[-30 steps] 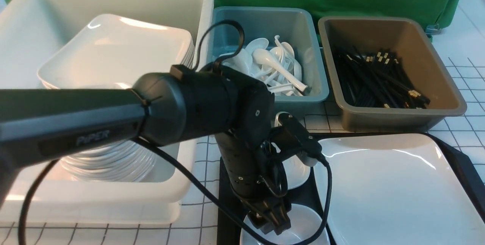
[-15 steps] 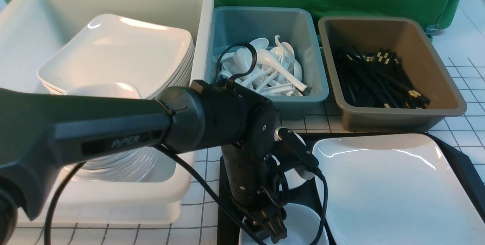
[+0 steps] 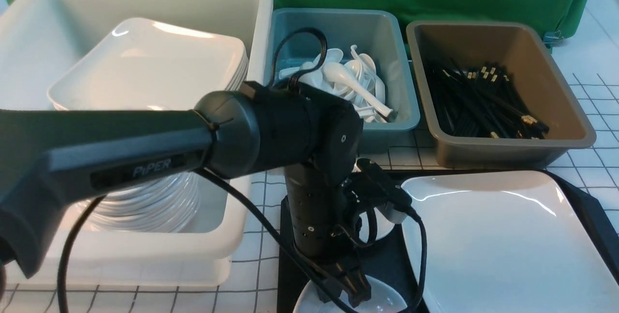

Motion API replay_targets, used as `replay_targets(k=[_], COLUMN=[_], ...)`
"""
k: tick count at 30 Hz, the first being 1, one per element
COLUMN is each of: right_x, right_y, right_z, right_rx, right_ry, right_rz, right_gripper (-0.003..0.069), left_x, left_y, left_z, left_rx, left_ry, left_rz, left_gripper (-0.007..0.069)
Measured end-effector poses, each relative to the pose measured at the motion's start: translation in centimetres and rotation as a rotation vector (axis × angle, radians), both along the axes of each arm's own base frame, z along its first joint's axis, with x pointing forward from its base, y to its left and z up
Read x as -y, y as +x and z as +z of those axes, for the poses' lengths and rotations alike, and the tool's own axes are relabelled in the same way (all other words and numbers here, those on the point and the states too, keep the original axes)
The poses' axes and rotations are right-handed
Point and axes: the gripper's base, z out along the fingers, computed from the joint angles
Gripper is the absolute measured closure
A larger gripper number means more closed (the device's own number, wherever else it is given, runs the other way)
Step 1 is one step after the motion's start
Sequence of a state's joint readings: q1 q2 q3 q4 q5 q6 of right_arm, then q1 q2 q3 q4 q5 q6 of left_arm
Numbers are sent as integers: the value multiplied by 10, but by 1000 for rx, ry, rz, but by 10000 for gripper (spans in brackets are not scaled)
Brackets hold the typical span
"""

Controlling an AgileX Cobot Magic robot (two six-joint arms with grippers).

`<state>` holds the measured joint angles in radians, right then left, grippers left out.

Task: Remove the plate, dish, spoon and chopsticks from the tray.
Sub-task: Use the left arm to grab a small plate from the dinner plate, then use the left arm to put the small plate into the large storage box on the left

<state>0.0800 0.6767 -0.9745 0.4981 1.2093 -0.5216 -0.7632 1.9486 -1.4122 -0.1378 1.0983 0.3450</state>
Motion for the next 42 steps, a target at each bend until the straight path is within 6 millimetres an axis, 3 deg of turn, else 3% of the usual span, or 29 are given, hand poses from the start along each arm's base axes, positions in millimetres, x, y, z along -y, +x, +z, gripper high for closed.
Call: replay_targets(k=[3,8,10,11,13,16,18,19,22,25,26,28,29,30,32,33,34,35,42], right_x=[-1,-3,-4,-6,-8,-15,-20,-23,-33,-50,-52,-73,-81,-81,-105,-107,-123,-129,-163], right_y=[0,1,2,5,8,18,27,34,48,61,63,76,79,81,90,92,96,98,109], right_z=[3,19,23,33,40,53,62,65,70,68,67,62,60,59,52,50,47,45,41], right_rx=[8,48,60,80,91,116,124,119,104,58,50,7,-4,-8,-33,-38,-41,-40,-49], right_ry=[16,23,25,40,59,112,151,167,174,173,172,158,146,143,88,78,44,29,0], right_rz=[9,36,45,61,81,147,190,210,271,360,372,426,439,433,463,459,477,485,538], right_gripper=[655,655,655,655,655,655,655,655,655,655,655,655,655,655,655,655,655,655,655], left_x=[4,6,4,-2,-11,-35,-65,-90,-145,-195,-199,-239,-253,-253,-287,-289,-303,-307,-315], left_y=[4,4,4,2,2,3,7,8,12,12,10,10,9,9,6,6,4,4,3], left_z=[30,87,100,121,140,171,194,211,233,238,239,229,225,223,198,196,176,168,120], left_rx=[51,150,163,179,197,243,285,321,378,398,402,406,413,404,365,360,319,312,295], left_ry=[-49,-173,-203,-246,-291,-356,-407,-448,-514,-565,-570,-596,-602,-603,-600,-602,-607,-607,-612], left_rz=[0,12,21,49,78,134,215,282,452,625,637,796,857,860,1022,1033,1123,1153,1307], left_gripper=[602,609,609,609,609,609,609,609,609,609,609,609,609,609,609,609,609,609,609])
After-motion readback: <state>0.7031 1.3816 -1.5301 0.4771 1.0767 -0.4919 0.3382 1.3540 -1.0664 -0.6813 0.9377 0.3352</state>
